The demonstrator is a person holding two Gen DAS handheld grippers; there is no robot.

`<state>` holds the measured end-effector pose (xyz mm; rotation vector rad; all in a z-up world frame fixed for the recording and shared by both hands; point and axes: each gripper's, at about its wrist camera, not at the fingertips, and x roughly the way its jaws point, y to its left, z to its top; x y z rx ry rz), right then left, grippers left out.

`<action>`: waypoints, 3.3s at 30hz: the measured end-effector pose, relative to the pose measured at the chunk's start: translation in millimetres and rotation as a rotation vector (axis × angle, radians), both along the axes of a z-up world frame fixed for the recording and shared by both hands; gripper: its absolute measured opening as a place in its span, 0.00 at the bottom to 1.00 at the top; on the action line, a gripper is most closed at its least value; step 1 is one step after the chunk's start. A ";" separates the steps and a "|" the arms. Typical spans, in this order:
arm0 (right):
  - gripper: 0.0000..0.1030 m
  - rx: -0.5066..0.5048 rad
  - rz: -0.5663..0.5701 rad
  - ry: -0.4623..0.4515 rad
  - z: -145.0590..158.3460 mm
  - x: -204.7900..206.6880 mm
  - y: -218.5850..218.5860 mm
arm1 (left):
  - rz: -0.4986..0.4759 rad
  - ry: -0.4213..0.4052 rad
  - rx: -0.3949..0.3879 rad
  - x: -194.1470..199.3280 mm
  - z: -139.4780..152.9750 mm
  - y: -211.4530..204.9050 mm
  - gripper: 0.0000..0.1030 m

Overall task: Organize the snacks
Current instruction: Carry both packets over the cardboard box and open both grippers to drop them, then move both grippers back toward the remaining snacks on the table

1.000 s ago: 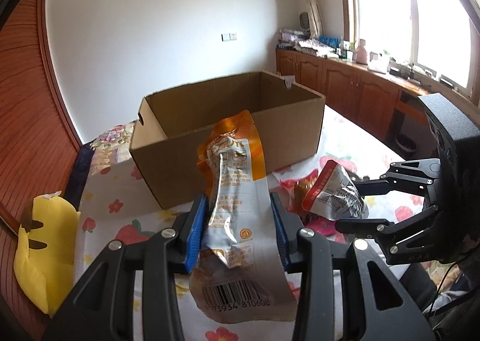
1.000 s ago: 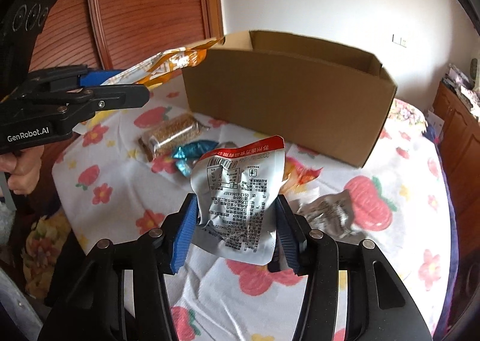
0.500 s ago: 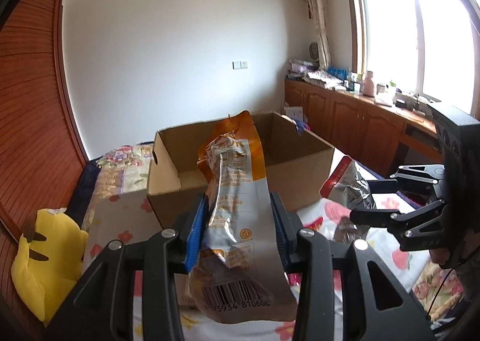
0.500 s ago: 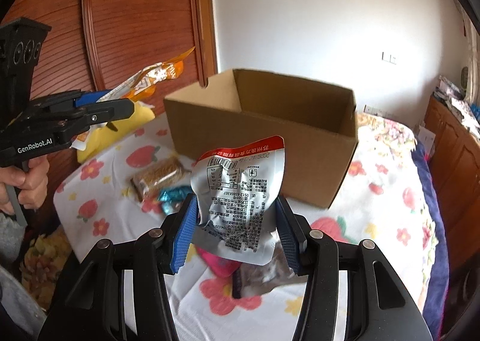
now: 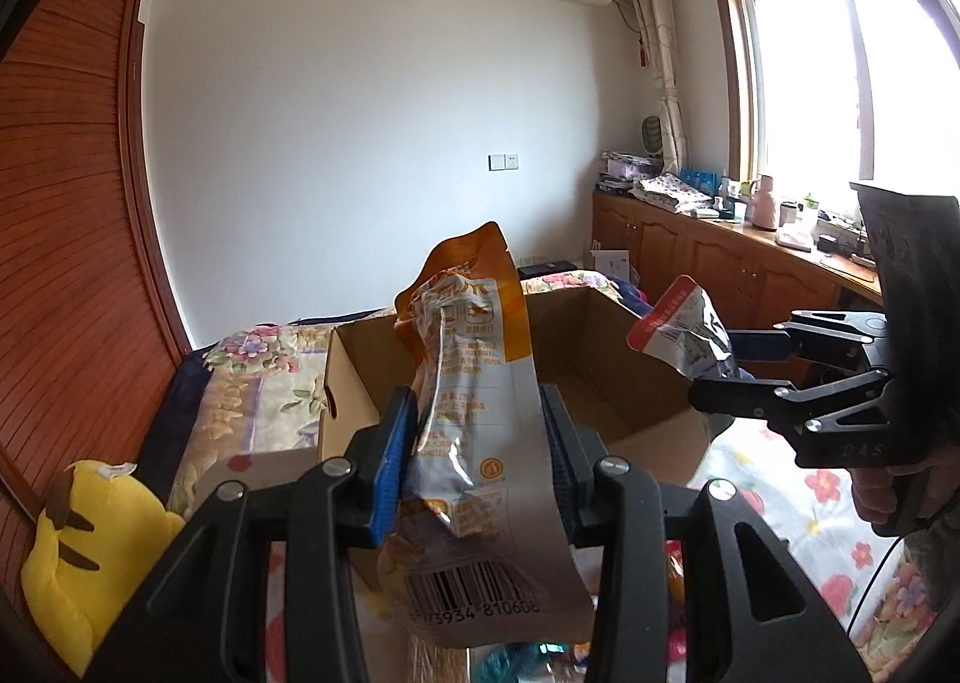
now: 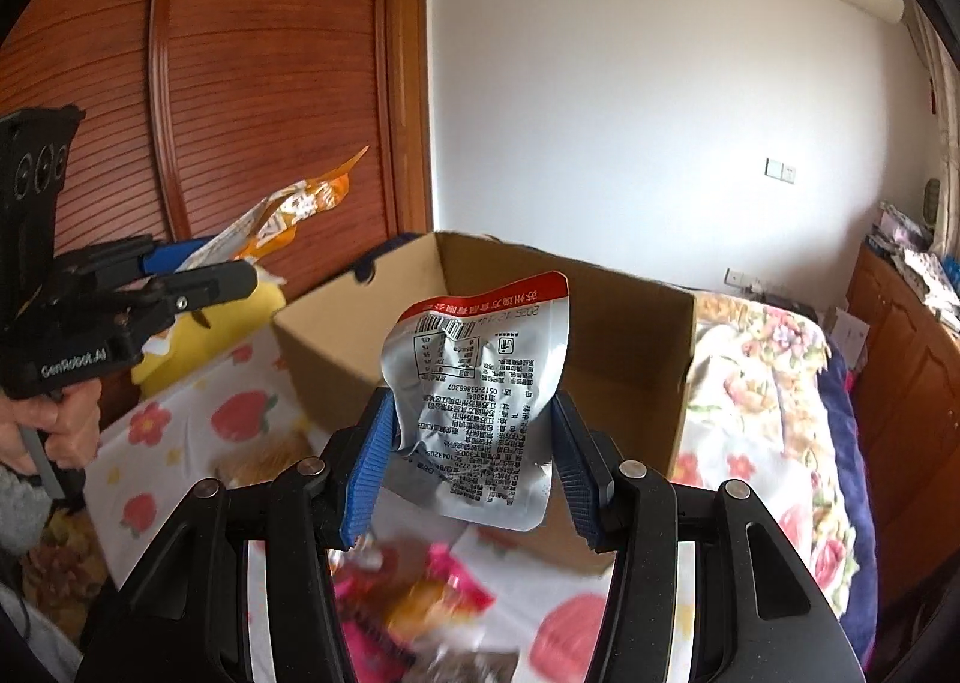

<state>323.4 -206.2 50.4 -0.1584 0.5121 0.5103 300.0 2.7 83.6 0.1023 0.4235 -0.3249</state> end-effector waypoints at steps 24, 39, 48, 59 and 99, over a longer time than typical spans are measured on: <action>0.51 0.032 -0.045 0.049 -38.3 92.1 -6.4 | 0.021 0.055 0.015 80.7 -42.0 -18.4 0.38; 0.55 0.035 -0.040 0.067 -45.4 95.5 -3.6 | 0.050 0.050 0.017 87.0 -44.4 -23.5 0.50; 0.58 0.030 -0.042 0.062 -46.4 95.9 -3.8 | 0.048 0.053 0.021 80.1 -46.3 -24.8 0.54; 0.59 0.032 -0.042 0.051 -24.3 67.6 -9.7 | 0.054 0.054 0.052 43.8 -38.5 -13.9 0.55; 0.63 0.047 -0.198 0.347 -124.4 -54.7 -47.2 | 0.111 0.281 0.104 -28.4 -140.5 24.7 0.56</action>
